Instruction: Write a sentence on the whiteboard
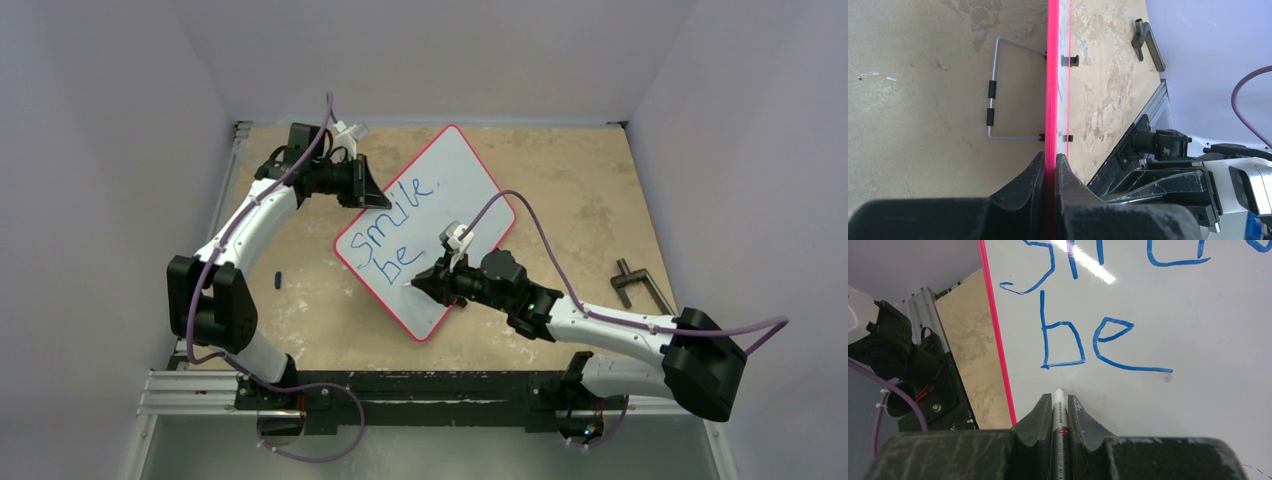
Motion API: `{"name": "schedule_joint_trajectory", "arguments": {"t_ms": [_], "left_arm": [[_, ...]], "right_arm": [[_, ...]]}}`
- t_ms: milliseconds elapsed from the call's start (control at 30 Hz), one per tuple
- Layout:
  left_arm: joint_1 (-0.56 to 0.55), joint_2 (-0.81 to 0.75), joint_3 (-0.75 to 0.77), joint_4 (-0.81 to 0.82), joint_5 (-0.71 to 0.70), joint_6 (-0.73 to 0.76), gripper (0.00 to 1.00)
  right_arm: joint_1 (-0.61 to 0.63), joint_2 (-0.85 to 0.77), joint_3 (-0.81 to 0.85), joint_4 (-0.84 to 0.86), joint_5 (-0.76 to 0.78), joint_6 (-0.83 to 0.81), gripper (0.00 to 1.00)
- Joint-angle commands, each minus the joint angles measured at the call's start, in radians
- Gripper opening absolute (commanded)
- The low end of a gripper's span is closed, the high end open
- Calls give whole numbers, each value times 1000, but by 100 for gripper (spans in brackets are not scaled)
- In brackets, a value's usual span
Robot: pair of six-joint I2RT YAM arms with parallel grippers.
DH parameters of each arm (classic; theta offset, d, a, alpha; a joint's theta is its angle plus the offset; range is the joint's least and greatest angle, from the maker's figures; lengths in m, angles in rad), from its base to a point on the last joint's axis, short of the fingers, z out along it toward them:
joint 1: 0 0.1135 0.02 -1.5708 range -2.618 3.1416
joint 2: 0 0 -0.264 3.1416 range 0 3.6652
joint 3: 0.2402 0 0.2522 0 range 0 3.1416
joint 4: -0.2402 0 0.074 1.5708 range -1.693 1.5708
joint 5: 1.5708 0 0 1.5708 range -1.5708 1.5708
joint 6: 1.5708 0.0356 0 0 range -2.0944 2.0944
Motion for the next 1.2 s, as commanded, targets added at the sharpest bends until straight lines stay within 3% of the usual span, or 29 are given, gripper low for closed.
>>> {"name": "schedule_joint_trajectory", "arguments": {"t_ms": [0,700,1167], "left_arm": [[14,-12,21,60,-45,11,0],[14,-19,23,60,-47,12,0],[14,-21,21,60,-47,9,0]], "right_arm": [[-2,-5,-9,51,22,5,0],[-1,75,2,24,-81,-10,0],[-1,48,1,-65,33,-24,0]]}}
